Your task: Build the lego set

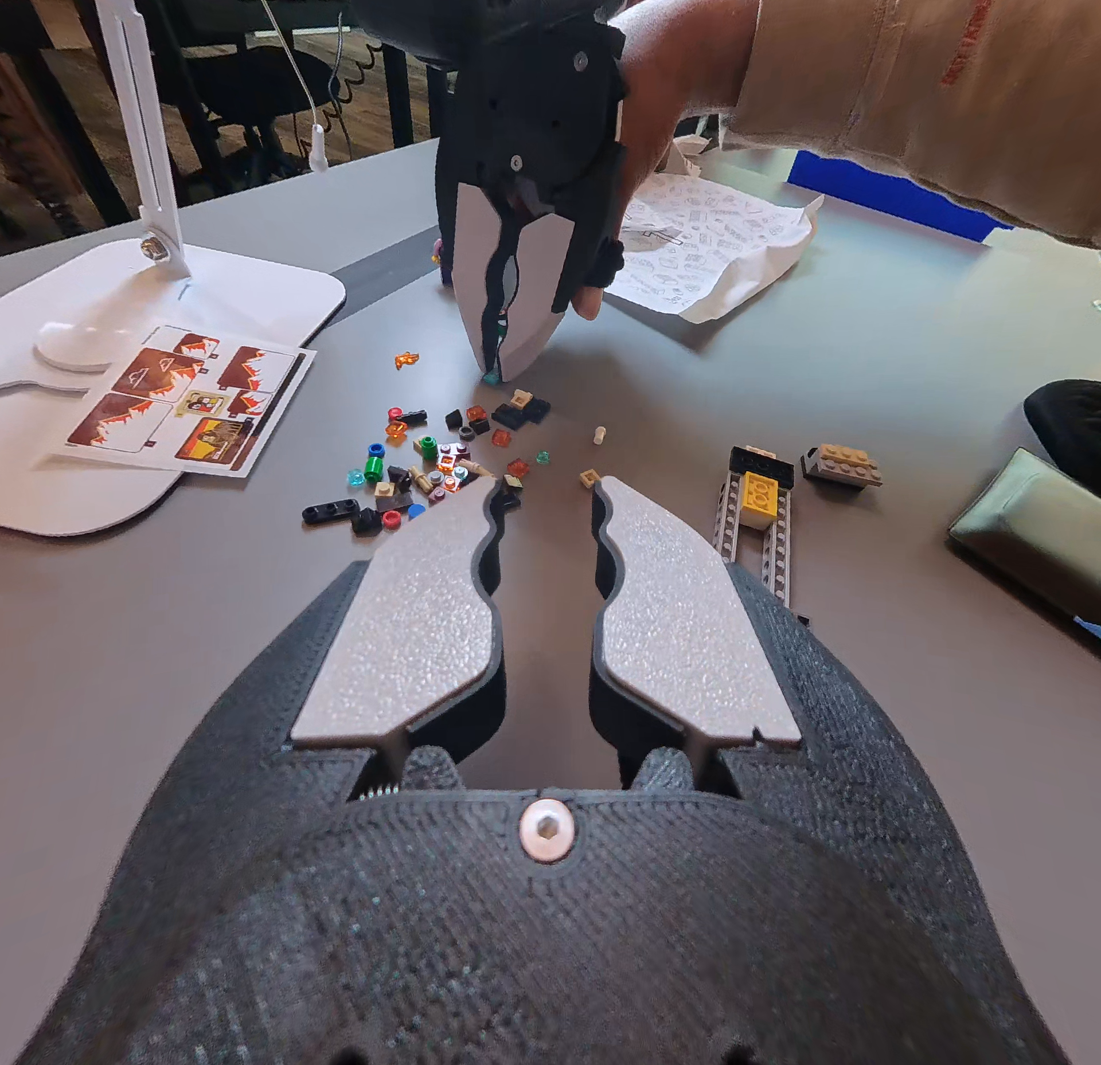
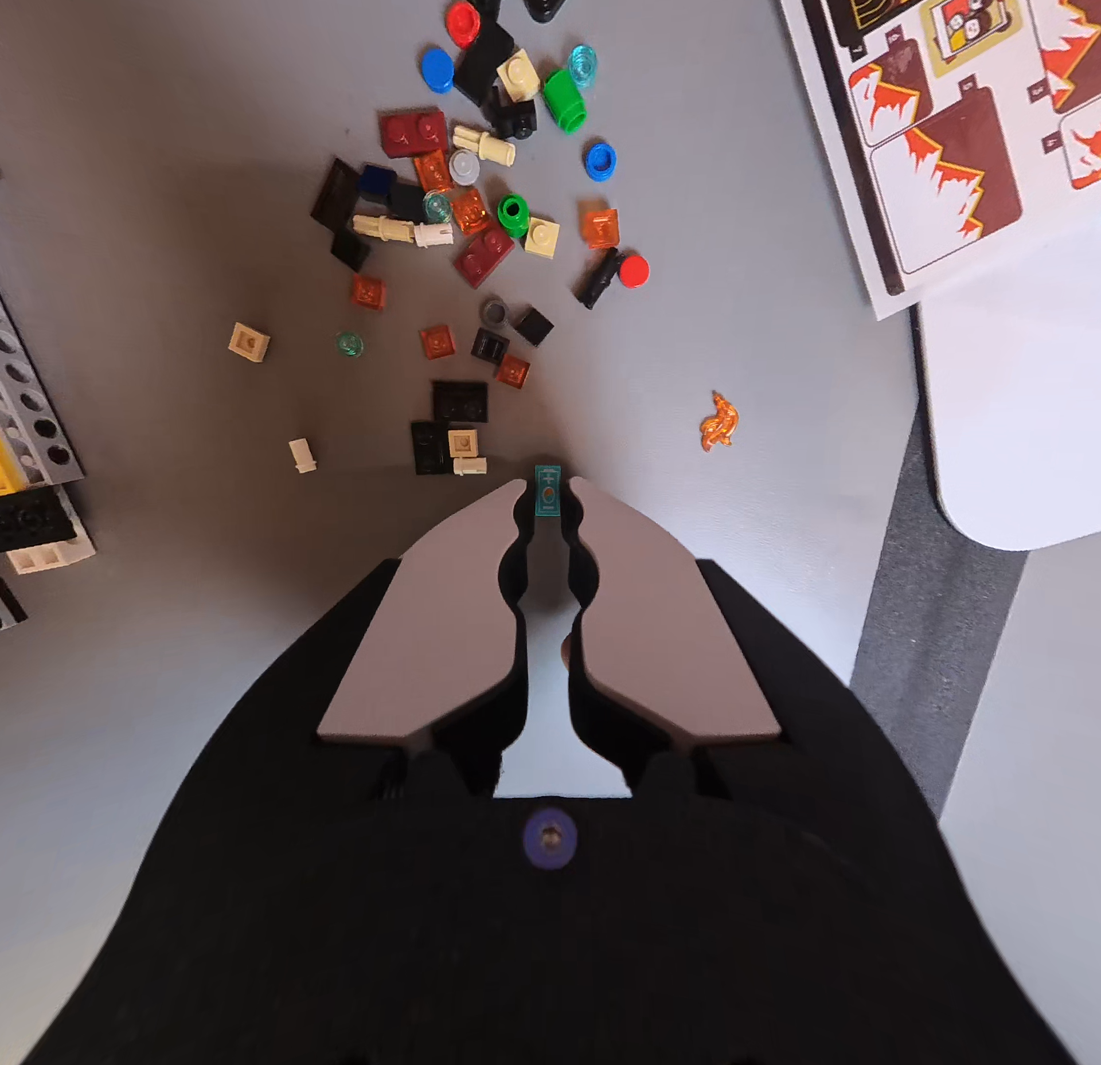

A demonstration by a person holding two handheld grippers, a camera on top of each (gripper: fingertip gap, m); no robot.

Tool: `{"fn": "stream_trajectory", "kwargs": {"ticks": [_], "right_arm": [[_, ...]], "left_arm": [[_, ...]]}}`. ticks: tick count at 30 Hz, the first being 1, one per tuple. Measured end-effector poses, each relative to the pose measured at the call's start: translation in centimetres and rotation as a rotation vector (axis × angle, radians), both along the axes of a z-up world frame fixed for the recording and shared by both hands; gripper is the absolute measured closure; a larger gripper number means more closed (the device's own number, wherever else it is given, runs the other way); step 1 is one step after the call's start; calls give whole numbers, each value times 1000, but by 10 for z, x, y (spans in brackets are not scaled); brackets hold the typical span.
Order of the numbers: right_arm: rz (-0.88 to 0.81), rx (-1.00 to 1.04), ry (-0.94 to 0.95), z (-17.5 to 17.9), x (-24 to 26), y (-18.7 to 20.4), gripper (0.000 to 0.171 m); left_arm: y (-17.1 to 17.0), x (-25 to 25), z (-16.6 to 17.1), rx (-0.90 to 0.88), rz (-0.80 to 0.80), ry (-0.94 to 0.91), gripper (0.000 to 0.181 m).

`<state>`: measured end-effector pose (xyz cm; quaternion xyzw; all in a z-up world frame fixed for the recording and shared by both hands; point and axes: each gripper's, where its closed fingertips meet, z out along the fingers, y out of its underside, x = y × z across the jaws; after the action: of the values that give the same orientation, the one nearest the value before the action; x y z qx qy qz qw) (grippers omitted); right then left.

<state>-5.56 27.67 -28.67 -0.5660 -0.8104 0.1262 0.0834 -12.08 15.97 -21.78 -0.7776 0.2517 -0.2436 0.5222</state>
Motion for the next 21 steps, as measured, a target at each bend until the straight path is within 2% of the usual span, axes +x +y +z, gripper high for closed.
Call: {"fn": "stream_trajectory", "kwargs": {"ticks": [3,5,9,14,17,21], "right_arm": [[-16,13,-3,1,8,-6,163],[-34,18,83,15,10,-18,163],[-16,15,319,69,27,-78,163],[25,157,463,111,54,-155,163],[44,230,516,119,62,-191,163],[40,274,556,114,72,-218,163]], "left_arm": [[-2,4,-4,-7,-12,21,153],[-5,7,-4,-2,-20,43,153],[-11,17,1,33,-45,79,153],[-20,36,3,56,-97,98,155],[-29,54,1,69,-142,123,156],[-43,78,-6,86,-198,185,156]]}}
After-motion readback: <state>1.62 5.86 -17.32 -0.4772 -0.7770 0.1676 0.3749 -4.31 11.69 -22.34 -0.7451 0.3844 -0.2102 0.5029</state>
